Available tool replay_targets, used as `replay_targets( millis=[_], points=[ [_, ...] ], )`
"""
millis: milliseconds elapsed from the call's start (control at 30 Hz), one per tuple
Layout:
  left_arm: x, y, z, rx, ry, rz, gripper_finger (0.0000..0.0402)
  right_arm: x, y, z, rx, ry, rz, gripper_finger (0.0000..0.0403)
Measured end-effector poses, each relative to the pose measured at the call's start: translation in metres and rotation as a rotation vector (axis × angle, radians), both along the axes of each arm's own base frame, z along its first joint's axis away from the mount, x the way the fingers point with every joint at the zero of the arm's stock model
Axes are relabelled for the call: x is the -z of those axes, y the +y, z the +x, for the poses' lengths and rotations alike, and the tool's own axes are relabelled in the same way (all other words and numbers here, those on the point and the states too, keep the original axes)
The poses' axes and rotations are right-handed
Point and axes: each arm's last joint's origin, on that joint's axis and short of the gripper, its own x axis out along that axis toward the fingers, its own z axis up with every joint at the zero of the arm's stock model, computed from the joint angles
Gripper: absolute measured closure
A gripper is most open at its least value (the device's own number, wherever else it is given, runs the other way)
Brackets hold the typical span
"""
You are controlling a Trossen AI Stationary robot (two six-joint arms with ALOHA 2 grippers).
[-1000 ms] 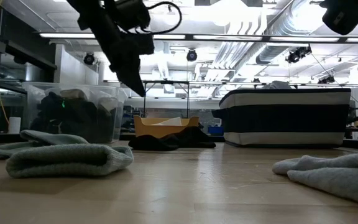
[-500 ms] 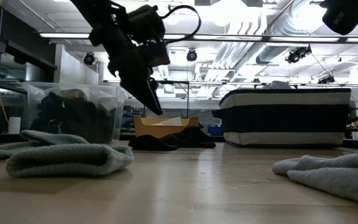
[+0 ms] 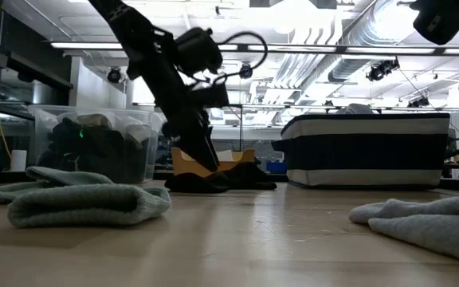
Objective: Pick & Place Cloths
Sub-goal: Put the black sock into the yellow bin
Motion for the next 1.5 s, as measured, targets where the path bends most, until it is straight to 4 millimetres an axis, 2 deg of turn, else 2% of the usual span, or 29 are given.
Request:
replay_targets(
  millis=[133, 400, 533, 733, 1000, 1100, 1233, 1333, 1500],
  points=[
    [0.014, 0.004, 0.007, -0.049, 0.037, 0.054, 0.0101, 0.0, 0.0, 0.0, 0.0, 0.0, 0.0, 0.0279],
    [0.023, 0.014, 0.02, -0.06, 0.033, 0.031, 0.0101, 0.0, 0.0, 0.0, 0.0, 0.0, 0.0, 0.0279],
    [0.026, 0.012, 0.021, -0.037, 0.04, -0.001, 0.012, 0.0, 0.0, 0.0, 0.0, 0.0, 0.0, 0.0279],
    [0.03, 0.01, 0.016, -0.026, 0.085, -0.024, 0.0203, 0.0, 0.0, 0.0, 0.0, 0.0, 0.0, 0.0279],
    [0.041, 0.007, 0.005, -0.045, 0.152, -0.109, 0.0371, 0.0, 0.0, 0.0, 0.0, 0.0, 0.0, 0.0279],
    [0.042, 0.006, 0.004, -0.071, 0.156, -0.15, 0.039, 0.0, 0.0, 0.0, 0.0, 0.0, 0.0, 0.0279],
    [0.031, 0.005, 0.001, -0.085, 0.136, -0.167, 0.0397, 0.0, 0.0, 0.0, 0.0, 0.0, 0.0, 0.0279],
    [0.015, 0.005, -0.004, -0.095, 0.118, -0.154, 0.0398, 0.0, 0.0, 0.0, 0.0, 0.0, 0.0, 0.0279],
    [-0.032, 0.016, -0.007, -0.141, -0.015, -0.097, 0.0399, 0.0, 0.0, 0.0, 0.0, 0.0, 0.0, 0.0279]
  ],
)
